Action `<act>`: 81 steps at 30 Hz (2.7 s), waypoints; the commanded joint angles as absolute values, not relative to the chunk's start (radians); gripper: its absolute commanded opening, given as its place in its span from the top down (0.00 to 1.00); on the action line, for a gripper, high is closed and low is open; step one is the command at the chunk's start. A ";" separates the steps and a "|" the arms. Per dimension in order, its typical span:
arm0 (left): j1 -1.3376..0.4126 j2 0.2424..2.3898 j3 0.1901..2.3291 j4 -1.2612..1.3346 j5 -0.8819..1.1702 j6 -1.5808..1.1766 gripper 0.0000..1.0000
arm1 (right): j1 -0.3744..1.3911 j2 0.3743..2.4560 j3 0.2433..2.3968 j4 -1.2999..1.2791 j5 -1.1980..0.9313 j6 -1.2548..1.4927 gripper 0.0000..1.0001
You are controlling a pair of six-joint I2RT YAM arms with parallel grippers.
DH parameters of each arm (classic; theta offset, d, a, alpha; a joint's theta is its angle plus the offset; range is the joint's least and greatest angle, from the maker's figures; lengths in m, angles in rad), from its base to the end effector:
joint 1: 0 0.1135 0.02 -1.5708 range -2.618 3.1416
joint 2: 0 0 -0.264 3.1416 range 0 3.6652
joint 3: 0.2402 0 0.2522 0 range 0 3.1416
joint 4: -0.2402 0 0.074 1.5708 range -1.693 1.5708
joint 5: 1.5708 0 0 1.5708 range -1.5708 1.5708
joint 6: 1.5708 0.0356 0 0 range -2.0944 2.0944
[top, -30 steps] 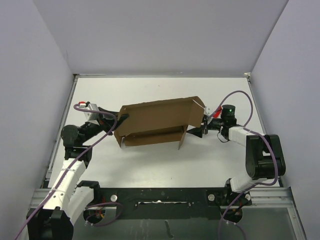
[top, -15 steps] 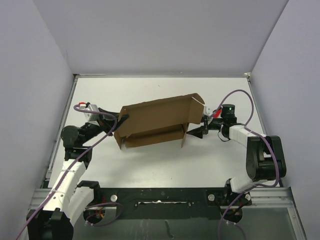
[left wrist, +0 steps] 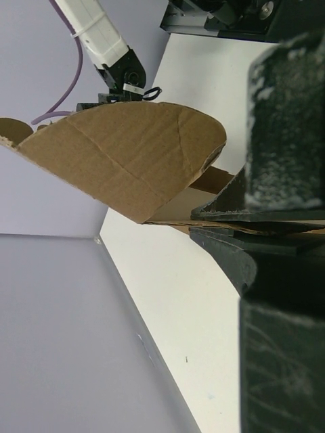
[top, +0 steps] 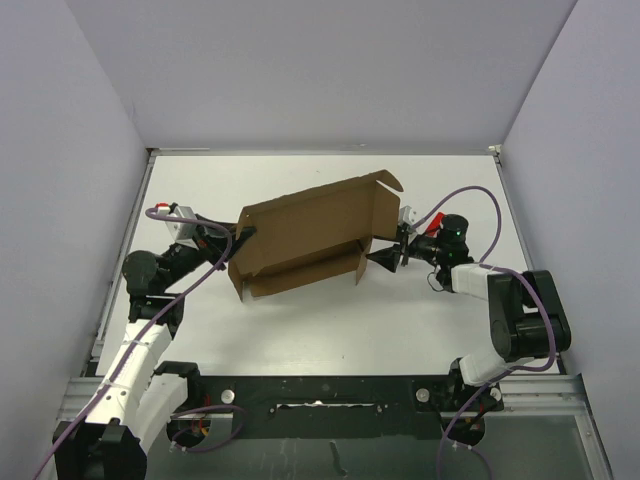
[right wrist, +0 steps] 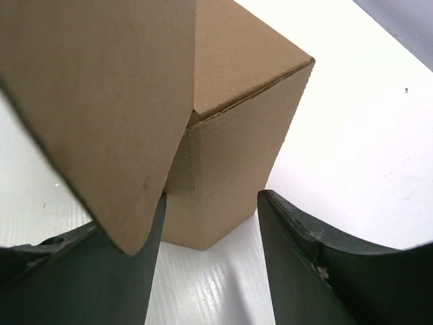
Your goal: Fold the paper box
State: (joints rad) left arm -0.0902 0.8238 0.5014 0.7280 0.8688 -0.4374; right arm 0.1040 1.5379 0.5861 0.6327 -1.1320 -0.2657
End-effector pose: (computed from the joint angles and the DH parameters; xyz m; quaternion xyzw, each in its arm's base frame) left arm 0.1779 -0.0434 0.3248 0.2600 0.5523 -0.4211 0.6709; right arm 0.2820 0.0618 0.1847 -0.4345 0.6147 0.3933 0.5279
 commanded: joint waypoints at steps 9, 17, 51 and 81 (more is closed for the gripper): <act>-0.091 0.809 0.516 0.660 0.818 -0.428 1.00 | 0.134 1.662 0.561 1.036 -1.024 -0.077 0.39; -0.091 0.830 0.535 0.626 0.837 -0.413 1.00 | 0.147 1.742 0.595 1.131 -1.045 -0.051 0.37; -0.075 0.912 0.627 0.597 0.837 -0.560 1.00 | 0.185 1.971 0.722 1.422 -1.066 0.141 0.76; -0.066 0.820 0.588 0.459 0.579 -0.775 1.00 | 0.198 1.575 0.964 0.090 -0.972 -0.343 0.98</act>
